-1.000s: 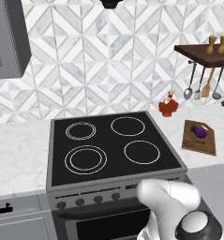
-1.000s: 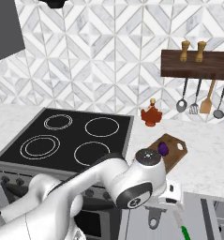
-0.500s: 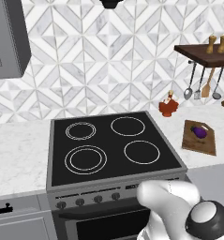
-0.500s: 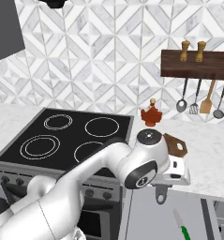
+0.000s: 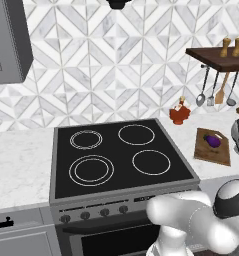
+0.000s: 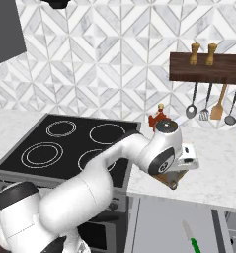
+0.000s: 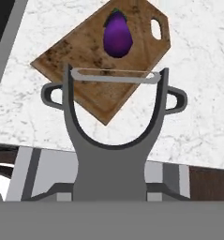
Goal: Place the appropriate cutting tool for cutting the eggplant skin on the cutting board.
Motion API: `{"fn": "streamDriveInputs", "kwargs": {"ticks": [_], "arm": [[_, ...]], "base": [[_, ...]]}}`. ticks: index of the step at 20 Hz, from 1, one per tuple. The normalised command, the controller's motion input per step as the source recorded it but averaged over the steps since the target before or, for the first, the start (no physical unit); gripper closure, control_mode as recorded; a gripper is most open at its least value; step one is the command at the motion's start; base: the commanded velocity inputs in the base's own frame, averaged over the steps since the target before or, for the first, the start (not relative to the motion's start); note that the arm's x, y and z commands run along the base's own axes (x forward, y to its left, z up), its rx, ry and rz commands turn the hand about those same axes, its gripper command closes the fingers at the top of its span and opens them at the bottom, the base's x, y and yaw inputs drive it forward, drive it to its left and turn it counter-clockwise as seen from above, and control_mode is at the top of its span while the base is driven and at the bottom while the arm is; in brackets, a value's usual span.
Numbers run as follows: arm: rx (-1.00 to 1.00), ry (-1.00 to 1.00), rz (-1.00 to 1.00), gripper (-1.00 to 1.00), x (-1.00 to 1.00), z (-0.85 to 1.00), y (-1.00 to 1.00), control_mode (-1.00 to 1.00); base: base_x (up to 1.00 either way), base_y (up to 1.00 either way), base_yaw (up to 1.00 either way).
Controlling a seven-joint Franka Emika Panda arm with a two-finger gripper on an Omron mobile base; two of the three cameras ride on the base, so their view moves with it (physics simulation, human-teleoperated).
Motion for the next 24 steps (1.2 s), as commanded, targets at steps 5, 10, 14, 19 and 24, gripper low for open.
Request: {"fn": "streamDriveInputs", "kwargs": {"ticks": [5,10,14,19,24], "arm": [[0.00,0.05,0.17,1.00,0.89,-0.25,0.00,-1.00],[0.01,0.06,0.17,1.00,0.67,-0.42,0.00,-1.00],[0.00,0.08,0.15,1.00,0.62,-0.51,0.01,-1.00],[0.00,0.07,0.14,1.00,0.49,-0.56,0.03,-1.00],[0.00,0.04,0.12,1.00,0.27,-0.54,0.07,-1.00]], "base": [[0.00,0.00,0.00],[0.00,0.00,0.00],[0.00,0.00,0.00],[0.00,0.00,0.00],[0.00,0.00,0.00]]}}
